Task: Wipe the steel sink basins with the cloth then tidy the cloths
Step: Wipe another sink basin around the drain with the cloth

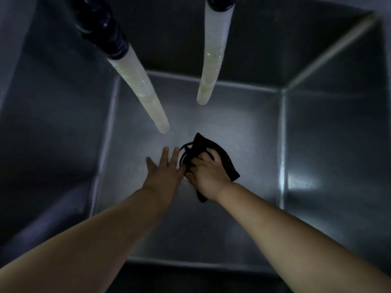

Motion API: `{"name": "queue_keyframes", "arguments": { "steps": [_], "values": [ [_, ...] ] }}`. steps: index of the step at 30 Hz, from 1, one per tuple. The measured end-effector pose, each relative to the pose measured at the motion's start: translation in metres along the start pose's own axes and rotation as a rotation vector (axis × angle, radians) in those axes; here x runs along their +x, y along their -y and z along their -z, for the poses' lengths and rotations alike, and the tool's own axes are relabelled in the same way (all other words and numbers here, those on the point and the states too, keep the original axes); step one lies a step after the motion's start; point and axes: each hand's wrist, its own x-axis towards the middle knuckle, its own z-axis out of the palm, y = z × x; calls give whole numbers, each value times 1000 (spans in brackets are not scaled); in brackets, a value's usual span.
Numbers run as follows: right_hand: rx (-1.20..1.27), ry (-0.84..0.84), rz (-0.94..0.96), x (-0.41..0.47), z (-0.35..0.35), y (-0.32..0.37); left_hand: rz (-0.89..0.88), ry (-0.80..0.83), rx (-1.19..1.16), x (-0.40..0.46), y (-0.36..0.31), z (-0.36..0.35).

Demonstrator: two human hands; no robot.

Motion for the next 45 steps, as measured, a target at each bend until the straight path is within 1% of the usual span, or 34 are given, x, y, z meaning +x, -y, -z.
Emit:
{"name": "queue_keyframes", "arguments": {
  "steps": [2, 4, 6, 7, 9, 12, 14, 16, 21, 23, 26, 28, 29, 31, 33, 37, 40, 43, 45],
  "values": [
    [-3, 6, 19, 0, 4, -4, 6, 22, 20, 1, -4, 3],
    [-92, -11, 103, 1, 13, -6, 10, 35, 38, 1, -7, 6],
    [-216, -62, 212, 4, 15, -7, 9, 32, 31, 3, -7, 7],
    [-244, -103, 237, 6, 15, -6, 7, 28, 20, 4, -6, 7],
    [-201, -160, 254, 6, 10, -10, -1, 27, 4, 6, -3, 5],
    [-162, -115, 302, -1, 12, -20, -25, 13, 41, 5, 1, 4],
    [-197, -32, 333, -4, 19, -24, -31, 9, 47, 4, 2, 5],
    [-259, 4, 349, -6, 22, -24, -31, 11, 41, 4, 2, 6],
    [-492, 42, 232, -11, 21, -9, -40, 29, 12, 3, 2, 10],
    [-560, 22, 166, -11, 16, -3, -38, 32, -1, 2, 1, 11],
    [-528, -80, 140, -8, 7, 3, -41, 14, 11, 1, 1, 11],
    [-489, -170, 121, -8, -2, 3, -44, 18, 27, 1, 1, 10],
    [-451, -242, 106, -8, -4, 3, -43, 23, 26, 1, 1, 9],
    [-307, -374, 103, -10, -7, 1, -37, 33, 19, 1, 1, 9],
    [-153, -461, 107, -14, -12, -5, -38, 37, 20, 2, 1, 9],
    [-90, -549, 99, -32, -23, -13, -44, 42, 9, 1, 3, 9],
    [-108, -540, 36, -53, -29, -18, -44, 33, 9, 2, 5, 7],
    [-139, -540, -89, -69, -28, -27, -48, 42, 16, 2, 7, 6],
    [-146, -547, -235, -72, -25, -36, -52, 46, 17, 1, 7, 7]
  ]
}}
